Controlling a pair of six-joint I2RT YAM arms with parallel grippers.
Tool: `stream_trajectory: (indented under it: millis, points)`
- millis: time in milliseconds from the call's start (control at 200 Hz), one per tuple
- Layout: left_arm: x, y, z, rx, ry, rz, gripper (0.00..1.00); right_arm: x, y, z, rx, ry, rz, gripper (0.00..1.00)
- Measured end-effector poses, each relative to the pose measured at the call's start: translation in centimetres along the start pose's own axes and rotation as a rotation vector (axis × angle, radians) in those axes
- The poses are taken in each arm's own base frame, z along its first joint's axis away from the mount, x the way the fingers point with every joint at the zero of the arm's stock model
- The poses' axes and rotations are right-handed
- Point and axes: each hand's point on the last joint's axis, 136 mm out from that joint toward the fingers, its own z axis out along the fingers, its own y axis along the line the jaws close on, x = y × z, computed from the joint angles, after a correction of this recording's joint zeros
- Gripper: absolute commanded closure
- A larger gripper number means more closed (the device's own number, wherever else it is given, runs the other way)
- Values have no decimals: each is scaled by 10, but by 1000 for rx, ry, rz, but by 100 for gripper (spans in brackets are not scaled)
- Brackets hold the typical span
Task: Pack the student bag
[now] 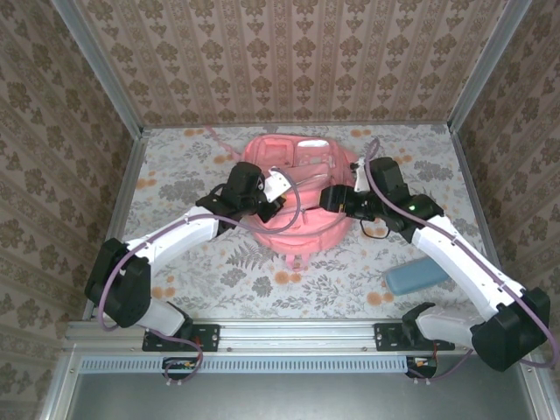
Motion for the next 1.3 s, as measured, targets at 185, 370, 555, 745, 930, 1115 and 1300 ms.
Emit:
stream_trajectory:
  millis: [185, 370, 555, 745, 930, 1115, 1300]
  points:
    - [0, -2, -1, 5, -13, 2, 100, -16, -17, 2, 77, -37, 208, 32]
    - [2, -5, 0, 18, -15, 2, 100, -22, -16, 33, 85, 20, 359, 34]
    - [5, -3, 0, 14, -10, -3, 100, -17, -18, 56, 80, 70, 459, 24]
    - [7, -1, 0, 7, -4, -7, 100, -24, -14, 62, 51, 58, 505, 21]
    - [10, 1, -1, -4, 1, -8, 100, -25, -17, 66, 60, 52, 534, 23]
    - [9, 0, -3, -1, -7, -7, 100, -29, -29, 59, 137, -6, 504, 35]
    - [8, -2, -3, 10, -11, -6, 100, -38, -30, 49, 186, -39, 483, 46]
